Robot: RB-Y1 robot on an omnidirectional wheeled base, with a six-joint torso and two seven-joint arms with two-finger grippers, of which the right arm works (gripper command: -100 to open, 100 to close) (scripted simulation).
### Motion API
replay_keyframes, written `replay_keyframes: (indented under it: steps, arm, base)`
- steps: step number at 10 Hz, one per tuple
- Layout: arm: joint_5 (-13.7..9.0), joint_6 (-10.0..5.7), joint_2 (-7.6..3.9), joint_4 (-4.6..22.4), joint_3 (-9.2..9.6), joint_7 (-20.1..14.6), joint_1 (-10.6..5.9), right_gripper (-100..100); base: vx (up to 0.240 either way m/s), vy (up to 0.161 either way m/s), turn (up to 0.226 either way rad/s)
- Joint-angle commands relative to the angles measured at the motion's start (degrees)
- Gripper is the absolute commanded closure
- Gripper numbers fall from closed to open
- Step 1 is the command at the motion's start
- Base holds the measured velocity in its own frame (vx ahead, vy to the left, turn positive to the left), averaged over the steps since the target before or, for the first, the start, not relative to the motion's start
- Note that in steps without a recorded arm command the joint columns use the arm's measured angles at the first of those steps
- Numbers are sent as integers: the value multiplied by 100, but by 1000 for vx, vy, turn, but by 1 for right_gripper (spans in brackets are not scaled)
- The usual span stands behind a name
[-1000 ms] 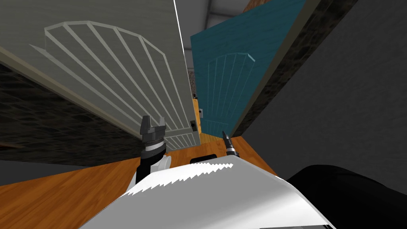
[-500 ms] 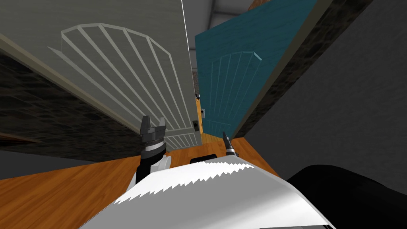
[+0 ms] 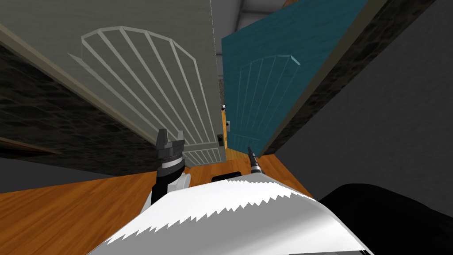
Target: Push the door open
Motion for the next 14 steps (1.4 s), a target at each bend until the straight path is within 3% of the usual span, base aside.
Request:
replay_keyframes:
  steps: [1, 14]
  arm:
    - [-14, 2, 27, 23, 23, -175, 14, -100]
    - [-121, 55, 341, 206, 228, -1496, 12, -100]
  base:
    - [22, 49, 69]
    - [46, 70, 69]
